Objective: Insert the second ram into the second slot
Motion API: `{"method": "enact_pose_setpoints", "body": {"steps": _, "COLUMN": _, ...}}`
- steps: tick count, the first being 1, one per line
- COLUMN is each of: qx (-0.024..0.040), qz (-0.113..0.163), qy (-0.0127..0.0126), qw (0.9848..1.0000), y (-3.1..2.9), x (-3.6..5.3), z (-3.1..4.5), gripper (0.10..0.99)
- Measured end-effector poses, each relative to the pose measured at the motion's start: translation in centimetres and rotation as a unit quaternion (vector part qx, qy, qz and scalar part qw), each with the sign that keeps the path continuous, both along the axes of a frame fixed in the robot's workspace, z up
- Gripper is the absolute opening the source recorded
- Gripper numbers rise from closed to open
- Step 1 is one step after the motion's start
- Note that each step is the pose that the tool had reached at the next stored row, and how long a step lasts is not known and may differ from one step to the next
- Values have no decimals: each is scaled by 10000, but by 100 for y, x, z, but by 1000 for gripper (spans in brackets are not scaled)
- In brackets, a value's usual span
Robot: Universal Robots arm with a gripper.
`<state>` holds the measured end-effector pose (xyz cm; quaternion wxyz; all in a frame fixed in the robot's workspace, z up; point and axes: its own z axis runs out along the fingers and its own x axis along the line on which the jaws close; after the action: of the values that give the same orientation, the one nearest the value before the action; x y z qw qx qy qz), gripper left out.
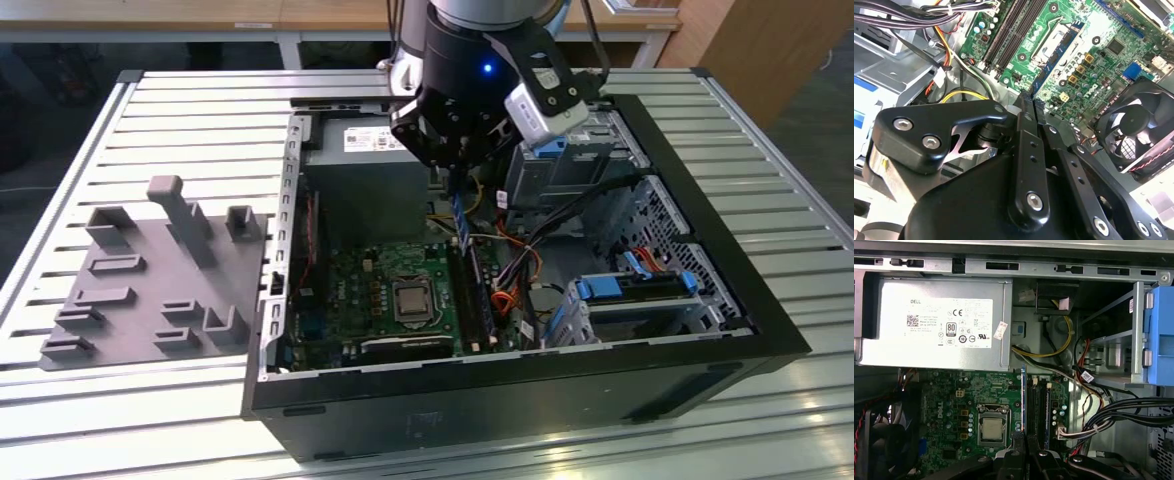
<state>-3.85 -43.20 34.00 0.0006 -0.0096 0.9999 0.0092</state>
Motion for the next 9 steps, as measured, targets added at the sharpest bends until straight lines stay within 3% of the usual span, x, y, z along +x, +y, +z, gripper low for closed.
{"method": "enact_pose_setpoints", "body": {"steps": 9, "qx": -1, "qz": 150, "qy": 0, "qw": 9999, "y": -2, "x": 0, "z": -32, "gripper": 133}}
